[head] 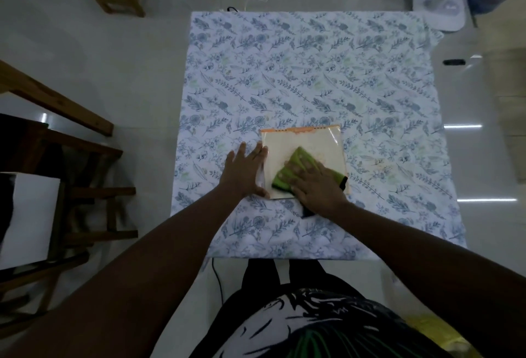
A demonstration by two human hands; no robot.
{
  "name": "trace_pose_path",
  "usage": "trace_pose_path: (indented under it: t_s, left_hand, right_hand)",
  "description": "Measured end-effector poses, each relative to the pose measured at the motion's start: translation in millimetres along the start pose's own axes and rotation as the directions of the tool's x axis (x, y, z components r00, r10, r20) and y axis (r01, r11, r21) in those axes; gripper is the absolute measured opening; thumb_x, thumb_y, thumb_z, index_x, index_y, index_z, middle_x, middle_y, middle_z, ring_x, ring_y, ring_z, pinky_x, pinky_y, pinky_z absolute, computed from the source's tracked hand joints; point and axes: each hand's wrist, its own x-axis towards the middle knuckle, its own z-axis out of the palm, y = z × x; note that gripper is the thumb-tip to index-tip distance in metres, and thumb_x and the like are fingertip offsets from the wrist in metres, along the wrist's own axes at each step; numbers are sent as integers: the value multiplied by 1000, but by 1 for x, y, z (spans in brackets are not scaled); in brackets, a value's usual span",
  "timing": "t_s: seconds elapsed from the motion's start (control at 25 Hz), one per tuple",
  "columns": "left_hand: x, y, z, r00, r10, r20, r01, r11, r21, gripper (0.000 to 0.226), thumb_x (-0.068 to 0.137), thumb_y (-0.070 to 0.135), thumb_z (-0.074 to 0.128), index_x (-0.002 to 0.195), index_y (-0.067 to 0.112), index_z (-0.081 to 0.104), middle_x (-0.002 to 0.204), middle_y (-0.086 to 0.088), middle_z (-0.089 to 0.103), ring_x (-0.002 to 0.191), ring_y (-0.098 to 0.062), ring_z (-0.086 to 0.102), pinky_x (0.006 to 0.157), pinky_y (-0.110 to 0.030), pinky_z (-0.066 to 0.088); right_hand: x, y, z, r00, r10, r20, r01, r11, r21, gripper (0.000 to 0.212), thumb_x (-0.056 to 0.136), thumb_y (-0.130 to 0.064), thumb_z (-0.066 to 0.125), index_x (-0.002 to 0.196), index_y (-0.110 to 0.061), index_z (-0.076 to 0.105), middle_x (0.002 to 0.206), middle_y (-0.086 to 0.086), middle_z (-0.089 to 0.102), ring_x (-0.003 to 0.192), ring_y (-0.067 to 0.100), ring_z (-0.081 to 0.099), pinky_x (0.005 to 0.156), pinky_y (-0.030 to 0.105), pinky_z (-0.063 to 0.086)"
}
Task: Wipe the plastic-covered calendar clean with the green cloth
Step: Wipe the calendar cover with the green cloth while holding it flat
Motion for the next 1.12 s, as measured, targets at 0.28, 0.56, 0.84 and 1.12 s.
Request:
trace_pose_path:
  t_s: [0.28,0.56,0.84,1.12]
  left_hand:
    - [-4,-9,16,997,-28,-66,25,999,-46,136,56,76,69,153,14,-3,164,1,-6,148,-38,-13,117,-62,13]
    - [-4,-14,20,998,-1,-59,-3,998,-67,138,53,84,61,154,15,-3,164,0,-8,148,-40,-12,117,-60,8]
    - [-2,-13,18,999,-5,-46,0,995,-102,137,53,81,64,153,15,-3,164,0,-7,148,-40,-12,118,-60,8]
    - [-4,-11,16,999,15,-33,-17,997,-74,130,58,76,68,153,28,-7,163,-3,-13,146,-42,-15,116,-63,6]
  right_hand:
    - [-7,-48,10,992,124,-36,-123,991,47,48,96,-38,34,144,-33,37,158,0,30,149,32,11,117,54,19]
    - [73,-29,-13,947,315,-61,-305,943,132,46,97,-37,35,142,-33,42,158,-1,31,149,31,13,116,52,17]
    - [4,-40,10,999,36,-40,-34,999,35,47,96,-38,37,143,-36,39,156,-3,36,148,28,18,115,52,23]
    - [68,-30,-5,789,603,-116,-574,792,209,48,97,-39,34,145,-34,37,158,1,32,148,31,16,114,54,20]
